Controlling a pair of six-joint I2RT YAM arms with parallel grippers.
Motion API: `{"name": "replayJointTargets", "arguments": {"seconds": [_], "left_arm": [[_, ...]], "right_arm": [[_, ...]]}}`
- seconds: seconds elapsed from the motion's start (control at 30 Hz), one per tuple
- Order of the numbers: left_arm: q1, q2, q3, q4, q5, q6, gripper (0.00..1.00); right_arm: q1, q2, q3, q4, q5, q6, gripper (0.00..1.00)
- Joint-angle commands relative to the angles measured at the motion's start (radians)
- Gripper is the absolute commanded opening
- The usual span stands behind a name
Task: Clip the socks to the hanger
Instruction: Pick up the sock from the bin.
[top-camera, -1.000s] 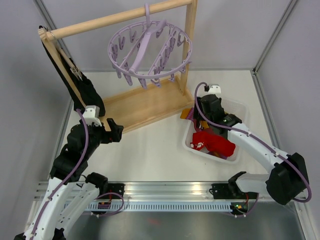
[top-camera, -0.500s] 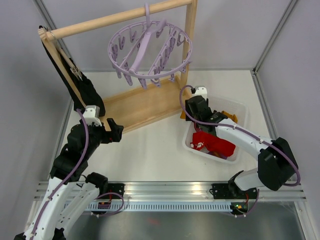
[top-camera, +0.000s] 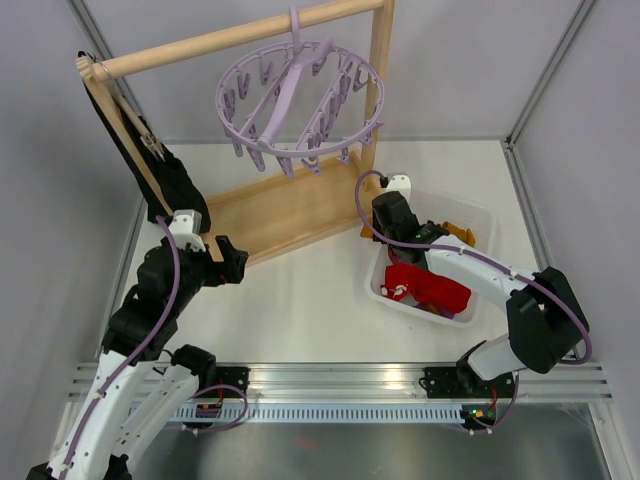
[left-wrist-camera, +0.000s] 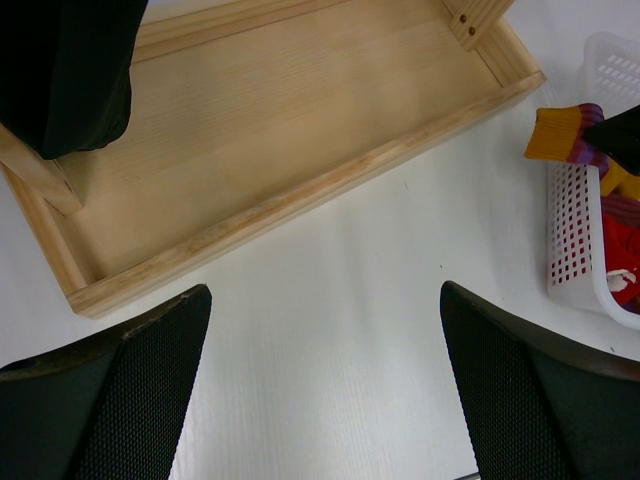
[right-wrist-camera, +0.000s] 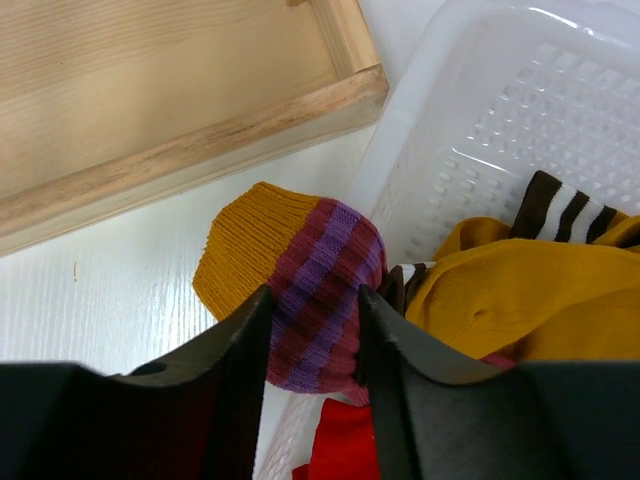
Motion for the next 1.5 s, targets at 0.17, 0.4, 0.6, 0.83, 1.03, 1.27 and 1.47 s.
{"name": "replayJointTargets", "arguments": {"seconds": [0.17, 0.4, 0.6, 0.83, 1.03, 1.27, 1.47], "left_arm": [[0.004, 0.010, -0.001, 0.001, -0.005, -0.014, 1.00], [0.004, 0.011, -0.001, 0.003, -0.003, -0.014, 1.00], [0.004, 0.013, -0.001, 0.003, -0.005, -0.014, 1.00], [0.004, 0.016, -0.003, 0.001, -0.005, -0.014, 1.00], [0.004, 0.019, 0.006, 0.007, 0.012, -0.010, 1.00], [0.004, 0.050, 0.002, 0.153, 0.316, -0.106, 0.96], [-0.042, 0.080, -0.116, 0.423, 0.377, -0.322, 0.95]], "right_arm": [[0.002, 0.015, 0.031, 0.038, 0.004, 0.026, 0.37], [0.002, 0.015, 0.018, 0.045, -0.007, 0.040, 0.47], [0.003, 0.016, 0.004, 0.051, -0.010, 0.048, 0.38], [0.003, 0.016, -0.005, 0.057, -0.010, 0.055, 0.20], [0.002, -0.010, -0.007, 0.045, -0.012, 0.068, 0.03], [-0.001, -0.157, 0.004, -0.001, -0.013, 0.083, 0.00], [-0.009, -0.270, -0.013, -0.010, -0.067, 0.115, 0.00]]}}
